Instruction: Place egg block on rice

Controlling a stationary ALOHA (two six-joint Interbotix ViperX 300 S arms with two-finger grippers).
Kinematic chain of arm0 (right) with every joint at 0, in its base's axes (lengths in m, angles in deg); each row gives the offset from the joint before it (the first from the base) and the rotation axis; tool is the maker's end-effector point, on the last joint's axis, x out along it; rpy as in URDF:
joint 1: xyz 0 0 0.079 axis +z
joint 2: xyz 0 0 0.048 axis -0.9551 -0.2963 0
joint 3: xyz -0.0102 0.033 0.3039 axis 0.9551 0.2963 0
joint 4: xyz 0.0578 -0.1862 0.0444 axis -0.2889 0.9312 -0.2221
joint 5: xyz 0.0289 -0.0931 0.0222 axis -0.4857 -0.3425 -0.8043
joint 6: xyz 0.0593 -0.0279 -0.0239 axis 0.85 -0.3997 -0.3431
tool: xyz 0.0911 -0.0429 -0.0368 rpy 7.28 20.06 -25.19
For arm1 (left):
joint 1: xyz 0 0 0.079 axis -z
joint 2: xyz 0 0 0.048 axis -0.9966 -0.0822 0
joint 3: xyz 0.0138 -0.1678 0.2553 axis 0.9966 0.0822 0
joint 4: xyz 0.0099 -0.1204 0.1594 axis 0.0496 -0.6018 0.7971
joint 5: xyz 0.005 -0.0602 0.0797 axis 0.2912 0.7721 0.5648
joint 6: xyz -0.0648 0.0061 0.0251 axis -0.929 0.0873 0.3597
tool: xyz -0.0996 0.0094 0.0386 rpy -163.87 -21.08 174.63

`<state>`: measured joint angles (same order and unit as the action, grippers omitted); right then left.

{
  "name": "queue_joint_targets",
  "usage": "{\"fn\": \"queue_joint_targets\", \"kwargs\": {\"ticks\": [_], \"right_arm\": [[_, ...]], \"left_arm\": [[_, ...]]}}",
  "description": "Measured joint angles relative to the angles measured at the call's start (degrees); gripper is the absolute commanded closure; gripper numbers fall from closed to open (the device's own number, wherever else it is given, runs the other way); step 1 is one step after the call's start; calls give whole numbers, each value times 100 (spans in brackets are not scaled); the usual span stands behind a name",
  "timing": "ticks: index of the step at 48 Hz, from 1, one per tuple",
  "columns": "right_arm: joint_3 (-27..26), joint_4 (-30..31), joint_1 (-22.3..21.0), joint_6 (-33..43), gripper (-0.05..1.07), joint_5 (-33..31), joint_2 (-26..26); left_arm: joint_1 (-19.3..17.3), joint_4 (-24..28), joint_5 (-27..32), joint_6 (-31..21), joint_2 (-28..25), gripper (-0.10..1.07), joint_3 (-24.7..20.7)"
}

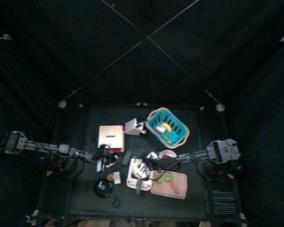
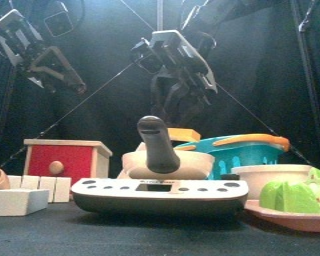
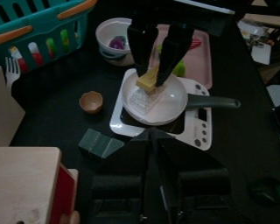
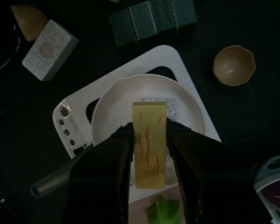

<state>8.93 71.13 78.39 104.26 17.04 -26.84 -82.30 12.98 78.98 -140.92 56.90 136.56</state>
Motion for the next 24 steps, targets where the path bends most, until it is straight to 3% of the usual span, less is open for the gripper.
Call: {"fn": "queue_joint_targets", "kwargs": {"ticks": [24], "right_arm": [[-114, -53, -123, -114, 41, -246, -264]], "left_arm": [[-9, 0, 9, 0, 0, 44, 0]]}}
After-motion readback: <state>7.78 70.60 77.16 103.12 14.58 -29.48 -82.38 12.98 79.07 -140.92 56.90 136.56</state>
